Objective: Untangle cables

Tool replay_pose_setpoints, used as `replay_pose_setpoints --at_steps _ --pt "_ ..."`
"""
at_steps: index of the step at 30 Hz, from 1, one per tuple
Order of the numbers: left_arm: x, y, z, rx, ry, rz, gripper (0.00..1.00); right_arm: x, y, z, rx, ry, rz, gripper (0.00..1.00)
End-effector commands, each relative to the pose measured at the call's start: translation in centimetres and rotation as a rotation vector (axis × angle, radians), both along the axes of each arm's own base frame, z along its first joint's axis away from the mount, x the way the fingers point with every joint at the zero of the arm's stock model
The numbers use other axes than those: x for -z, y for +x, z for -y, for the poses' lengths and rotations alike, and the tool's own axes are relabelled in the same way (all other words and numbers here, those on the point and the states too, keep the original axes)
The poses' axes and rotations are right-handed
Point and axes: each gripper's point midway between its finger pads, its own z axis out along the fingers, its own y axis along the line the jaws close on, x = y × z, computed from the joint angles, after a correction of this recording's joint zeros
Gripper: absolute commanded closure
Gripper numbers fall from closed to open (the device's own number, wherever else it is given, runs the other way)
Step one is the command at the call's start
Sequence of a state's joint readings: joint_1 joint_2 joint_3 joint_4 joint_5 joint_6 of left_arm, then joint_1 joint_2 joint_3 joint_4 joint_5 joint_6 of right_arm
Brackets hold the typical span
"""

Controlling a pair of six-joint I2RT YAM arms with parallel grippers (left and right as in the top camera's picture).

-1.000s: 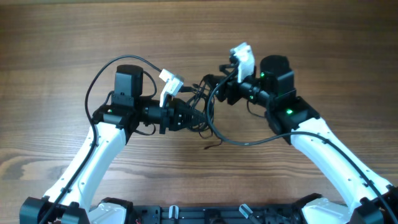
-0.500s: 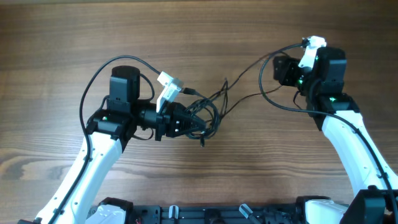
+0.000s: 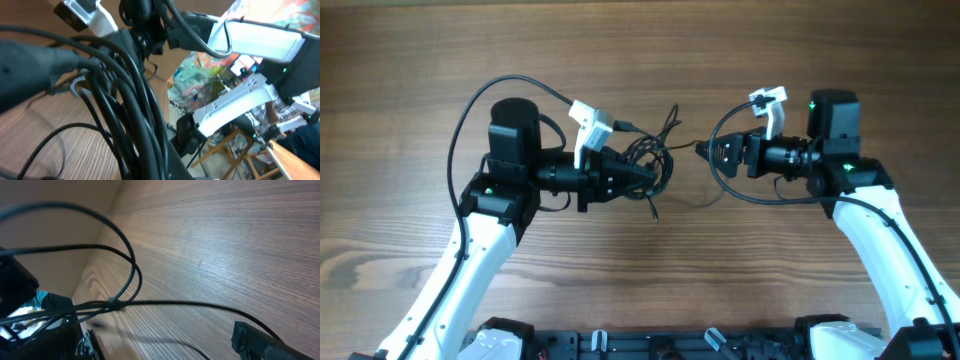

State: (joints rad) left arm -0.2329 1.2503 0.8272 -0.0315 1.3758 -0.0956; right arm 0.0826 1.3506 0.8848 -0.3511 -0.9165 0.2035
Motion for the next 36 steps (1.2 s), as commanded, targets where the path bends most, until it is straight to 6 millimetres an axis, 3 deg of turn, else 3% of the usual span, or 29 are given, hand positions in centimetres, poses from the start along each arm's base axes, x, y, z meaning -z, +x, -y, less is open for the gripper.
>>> replay_pose_setpoints --at_steps 1,3,5,7,10,14,19,21,24,28,31,33,36 --pt "-1.7 0.6 0.1 -0.042 -0.013 -0.108 0.96 -0.2 0.2 -0.4 0.008 -0.027 0.043 0.00" --pt "-1.1 3.3 -0.2 -0.214 0.013 -0.276 0.96 2.9 2.9 3.8 0.363 -0.161 -0.131 0.00" --pt "-0.3 6.4 -1.4 -0.419 0.006 -0.482 0.96 3.9 2.7 5.6 0.500 -0.168 -0.248 0.00" --pt "0.1 8.5 -2.9 -0.561 -0.023 -0.601 0.96 3.8 1.5 5.2 0.505 -0.133 -0.322 0.00" --pt "0.1 8.9 -3.4 -0.583 -0.032 -0.621 0.96 2.8 0.2 2.6 0.402 -0.031 -0.381 0.00" --pt "-0.2 7.7 -2.7 -0.501 -0.029 -0.635 0.96 1.8 1.6 -0.9 0.364 0.030 -0.335 0.00" --pt "-0.5 7.4 -2.6 -0.479 -0.033 -0.637 0.96 5.6 2.8 -5.8 0.439 0.161 -0.625 0.00" --pt "-1.9 6.8 -2.2 -0.418 -0.060 -0.571 0.96 6.9 3.2 -7.5 0.425 0.202 -0.696 0.00" --pt "-3.0 6.8 -2.1 -0.397 -0.090 -0.562 0.96 5.9 3.3 -11.5 0.268 0.294 -0.649 0.00" --pt "-3.8 7.3 -2.4 -0.414 -0.118 -0.545 0.96 6.6 1.4 -14.2 0.185 0.252 -0.623 0.00" --pt "-7.2 8.3 -4.2 -0.437 -0.230 -0.488 0.96 9.7 0.0 -13.1 0.213 0.107 -0.633 0.00" --pt "-8.5 8.9 -5.8 -0.468 -0.278 -0.473 0.96 12.8 -0.1 -10.3 0.325 -0.037 -0.650 0.00" --pt "-8.2 10.2 -8.8 -0.547 -0.296 -0.500 0.96 14.9 0.0 -6.8 0.378 -0.185 -0.607 0.00"
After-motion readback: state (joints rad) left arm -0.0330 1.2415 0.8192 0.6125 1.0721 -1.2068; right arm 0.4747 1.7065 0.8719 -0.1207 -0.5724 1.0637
